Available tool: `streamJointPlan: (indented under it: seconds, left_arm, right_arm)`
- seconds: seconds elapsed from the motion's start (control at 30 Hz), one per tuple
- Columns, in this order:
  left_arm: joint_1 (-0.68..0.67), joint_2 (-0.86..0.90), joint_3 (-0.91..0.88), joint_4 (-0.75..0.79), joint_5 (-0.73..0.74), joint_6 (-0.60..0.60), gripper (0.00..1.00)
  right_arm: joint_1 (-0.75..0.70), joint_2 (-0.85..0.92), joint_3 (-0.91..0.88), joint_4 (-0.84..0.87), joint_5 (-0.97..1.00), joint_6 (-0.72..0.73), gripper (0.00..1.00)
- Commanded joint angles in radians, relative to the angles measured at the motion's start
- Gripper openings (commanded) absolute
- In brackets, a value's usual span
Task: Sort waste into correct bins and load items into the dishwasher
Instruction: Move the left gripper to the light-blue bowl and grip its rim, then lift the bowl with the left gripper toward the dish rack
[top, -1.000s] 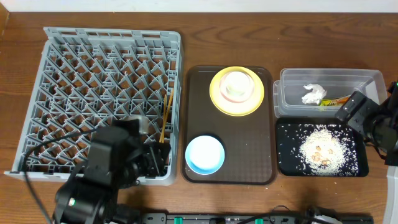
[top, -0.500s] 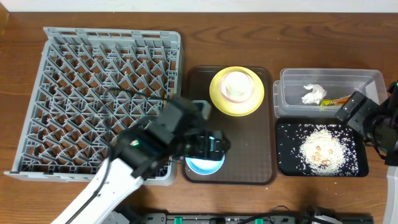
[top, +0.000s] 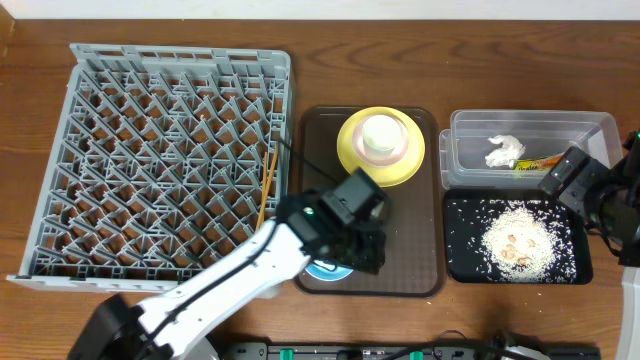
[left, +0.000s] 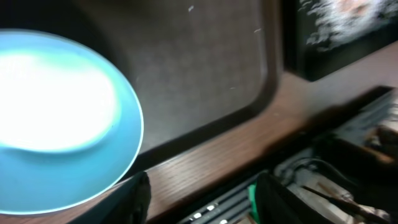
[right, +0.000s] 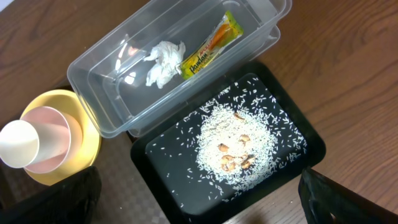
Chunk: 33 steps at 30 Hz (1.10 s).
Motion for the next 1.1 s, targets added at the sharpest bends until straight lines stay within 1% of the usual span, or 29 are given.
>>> streamJointPlan:
  seconds: [0.0, 0.1, 0.23, 0.43, 0.6, 0.77, 0.87, 0.97, 1.07]
  left_arm:
    - [-0.043, 0.050, 0.016, -0.004, -0.128, -0.006, 0.50]
    - [-0.076, 0.087, 0.016, -0.006, -0.239, -0.029, 0.46]
    - [-0.109, 0.127, 0.016, -0.006, -0.316, -0.065, 0.41]
    - [-0.146, 0.189, 0.015, -0.002, -0.349, -0.072, 0.40]
    - [-0.159, 0.247, 0.014, 0.002, -0.418, -0.072, 0.38]
    - [-0.159, 0.285, 0.014, 0.006, -0.420, -0.072, 0.38]
    - [-0.159, 0.300, 0.014, 0.005, -0.446, -0.072, 0.38]
    - [-0.159, 0.304, 0.013, 0.005, -0.448, -0.072, 0.34]
    - [-0.159, 0.304, 0.013, 0.005, -0.437, -0.072, 0.34]
  right_arm:
    - [0.001, -0.002, 0.003, -0.001, 0.000, -0.013, 0.99]
    - [0.001, -0.003, 0.003, -0.001, 0.000, -0.013, 0.99]
    - [0.001, -0.003, 0.003, -0.001, 0.000, -0.013, 0.99]
    - [0.001, -0.003, 0.003, -0.001, 0.000, -0.013, 0.99]
    - [0.001, -0.003, 0.003, -0.001, 0.000, -0.013, 0.99]
    - [0.001, -0.003, 0.003, -0.001, 0.000, -0.013, 0.99]
    - [0.001, -0.003, 0.003, -0.001, 0.000, -0.013, 0.99]
    - [0.001, -0.003, 0.003, -0.001, 0.000, -0.013, 0.99]
    - [0.001, -0.003, 0.003, -0.001, 0.000, -0.013, 0.99]
